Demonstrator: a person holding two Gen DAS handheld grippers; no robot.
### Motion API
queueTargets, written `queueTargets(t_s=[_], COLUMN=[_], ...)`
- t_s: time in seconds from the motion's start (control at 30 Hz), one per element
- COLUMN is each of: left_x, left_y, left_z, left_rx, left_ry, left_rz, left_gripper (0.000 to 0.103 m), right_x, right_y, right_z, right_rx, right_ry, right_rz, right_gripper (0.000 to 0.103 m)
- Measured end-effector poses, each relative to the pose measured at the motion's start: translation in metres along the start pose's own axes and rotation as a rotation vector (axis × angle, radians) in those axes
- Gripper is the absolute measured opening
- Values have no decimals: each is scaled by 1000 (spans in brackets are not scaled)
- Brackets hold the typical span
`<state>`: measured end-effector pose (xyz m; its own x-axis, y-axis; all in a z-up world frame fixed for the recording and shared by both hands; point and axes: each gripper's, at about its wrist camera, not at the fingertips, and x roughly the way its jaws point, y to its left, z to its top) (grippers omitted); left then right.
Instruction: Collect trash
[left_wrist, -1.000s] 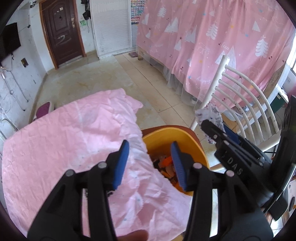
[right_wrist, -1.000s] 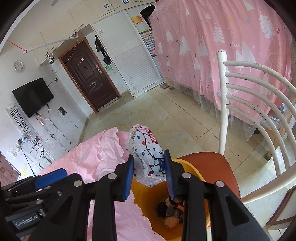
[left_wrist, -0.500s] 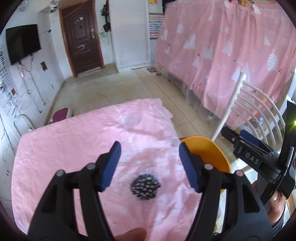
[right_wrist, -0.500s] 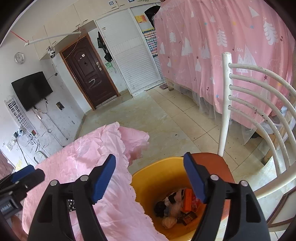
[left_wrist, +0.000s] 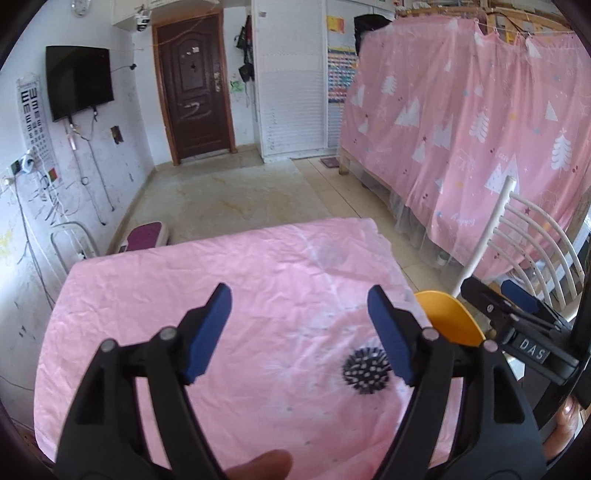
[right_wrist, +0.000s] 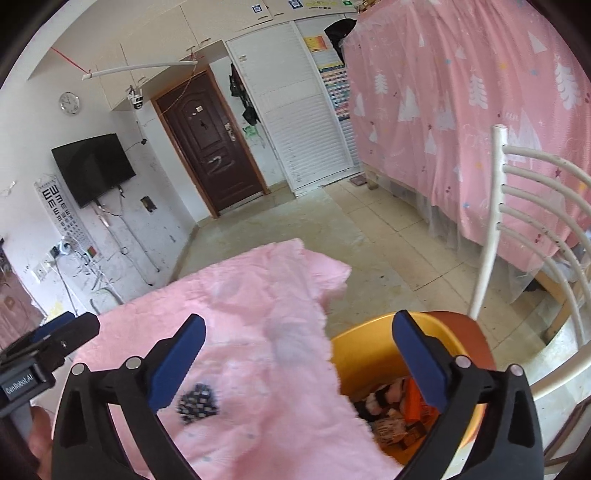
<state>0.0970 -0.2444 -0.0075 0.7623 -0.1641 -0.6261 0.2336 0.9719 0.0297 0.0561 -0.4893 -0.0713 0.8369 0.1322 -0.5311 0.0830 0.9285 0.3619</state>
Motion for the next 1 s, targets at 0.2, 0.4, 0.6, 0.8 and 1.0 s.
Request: queueTargets(t_s=[0.2, 0.4, 0.6, 0.8, 1.0], left_x=[-14, -27, -39, -47, -50], left_y=[33, 67, 97, 120, 134], left_z=[-4, -10, -17, -24, -28], left_rx=[-36, -76, -114, -139, -162], left_ry=[-28, -45, -54, -60, -59], left_rz=[23, 40, 46, 51, 55], left_gripper=[73, 73, 73, 73, 73], right_x=[2, 2, 6, 7, 10], right_y=[41, 84, 122, 150, 168], right_z=[0, -4, -10, -15, -19], right_rx=[-73, -150, -209, -258, -283], right_ry=[6, 3, 14, 17, 23], right_rz=[22, 36, 51, 59, 64], right_gripper=[91, 91, 91, 91, 91])
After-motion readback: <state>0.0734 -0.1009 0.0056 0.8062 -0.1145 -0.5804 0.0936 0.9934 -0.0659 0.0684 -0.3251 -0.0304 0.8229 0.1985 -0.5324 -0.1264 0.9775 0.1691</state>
